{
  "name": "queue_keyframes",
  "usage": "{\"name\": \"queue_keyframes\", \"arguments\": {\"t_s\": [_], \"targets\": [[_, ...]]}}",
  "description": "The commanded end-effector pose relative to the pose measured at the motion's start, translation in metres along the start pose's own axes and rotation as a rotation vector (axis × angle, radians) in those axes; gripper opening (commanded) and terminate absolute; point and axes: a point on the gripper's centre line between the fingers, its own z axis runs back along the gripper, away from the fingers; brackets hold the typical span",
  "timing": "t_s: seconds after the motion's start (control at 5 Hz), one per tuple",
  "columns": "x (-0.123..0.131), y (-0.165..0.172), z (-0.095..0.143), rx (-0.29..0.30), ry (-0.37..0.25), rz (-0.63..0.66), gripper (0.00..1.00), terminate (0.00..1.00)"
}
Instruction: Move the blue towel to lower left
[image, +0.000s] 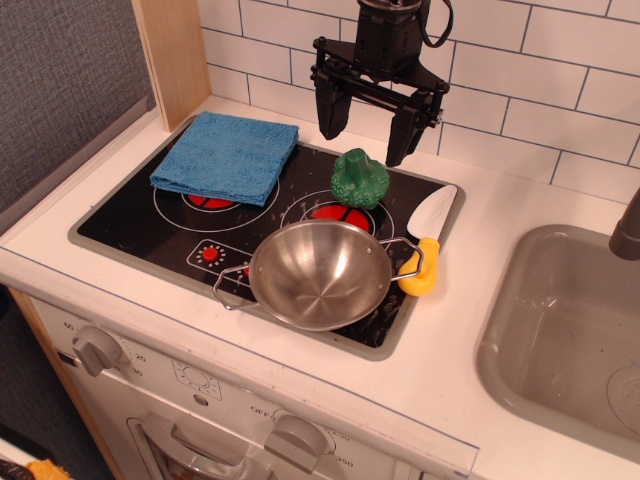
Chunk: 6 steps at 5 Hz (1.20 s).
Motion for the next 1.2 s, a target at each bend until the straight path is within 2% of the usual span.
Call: {"name": "queue_keyframes", "arguments": {"t_s": [0.0,0.4,0.6,0.8,1.0], "targets": [[0.0,0.0,0.0,0.0,0.0,0.0,1.0,0.0],[-0.01,0.07,0.02,-0.036,-0.092,0.127,1.0,0.0],[-0.022,0.107,0.013,-0.034,-0.109,0.174,1.0,0.0],[-0.017,0.127,-0.012,-0.017,-0.099,0.174,1.0,0.0],[0.001,0.131,-0.041,0.029,-0.073,0.16,1.0,0.0]]}}
